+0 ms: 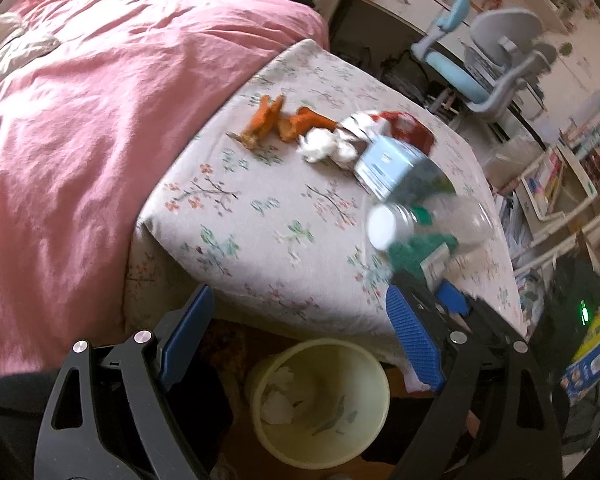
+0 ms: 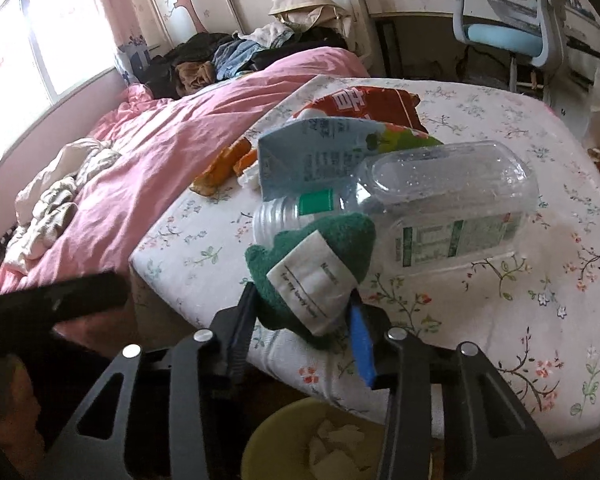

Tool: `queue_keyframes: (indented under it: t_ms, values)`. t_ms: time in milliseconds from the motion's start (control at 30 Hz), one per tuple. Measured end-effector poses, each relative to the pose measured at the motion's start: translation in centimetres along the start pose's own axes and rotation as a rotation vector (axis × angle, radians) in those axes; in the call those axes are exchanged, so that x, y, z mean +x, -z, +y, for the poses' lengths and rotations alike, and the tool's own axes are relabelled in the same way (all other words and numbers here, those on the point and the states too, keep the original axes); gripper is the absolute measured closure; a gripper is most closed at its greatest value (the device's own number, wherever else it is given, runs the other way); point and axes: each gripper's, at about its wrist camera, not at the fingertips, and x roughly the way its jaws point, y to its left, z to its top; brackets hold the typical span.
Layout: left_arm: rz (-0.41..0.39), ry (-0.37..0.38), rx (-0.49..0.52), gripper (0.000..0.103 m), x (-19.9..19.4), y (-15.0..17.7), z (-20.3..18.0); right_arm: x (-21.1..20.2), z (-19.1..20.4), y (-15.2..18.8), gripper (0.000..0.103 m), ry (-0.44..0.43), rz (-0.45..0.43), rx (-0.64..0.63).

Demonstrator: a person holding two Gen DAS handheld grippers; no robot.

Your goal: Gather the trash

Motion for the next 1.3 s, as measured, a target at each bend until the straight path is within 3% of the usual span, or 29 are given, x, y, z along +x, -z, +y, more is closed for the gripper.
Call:
queue_keyframes:
  t_ms: [133, 367, 567, 667, 833, 1067, 1300]
  values:
    - [0.008, 0.001, -0.091, 0.019, 0.4, -2.2, 1.8, -0.9, -0.4, 0.0, 0.061, -0.030, -0.017, 0.030]
    - [-0.017, -0.042, -0.128, 0.019, 1.1, -5.4, 2.9, -2.3, -1.7, 0.2, 0.061, -0.109, -0.036, 0.132]
    - [-0.022, -0.169, -0.050, 0.019, 3.2, -9.2, 2.6, -3.1, -1.9, 0.2, 0.061, -0.156, -0.059, 0.174]
    - [-0.003, -0.249, 0.028, 0.019, 5.4, -11.3, 1.9, -3.2, -2.1, 0.1, 0.061, -0.170, -0.060, 0.186]
    - [0.068, -0.304, 0.105, 0.023, 9.6, -13.8, 1.3, -3.0, -2.3, 0.1, 0.061, -0.181, -0.056, 0.191]
    - [0.117, -0.330, 0.122, 0.039, 12.9, -15.4, 1.9, -2.3, -2.6, 0.3, 0.061, -0.195, -0.037, 0.199]
    - [0.100, -0.283, 0.139, 0.078, 12.6, -15.8, 1.6, -2.0, -2.6, 0.4, 0.061, -0.203, -0.031, 0.200]
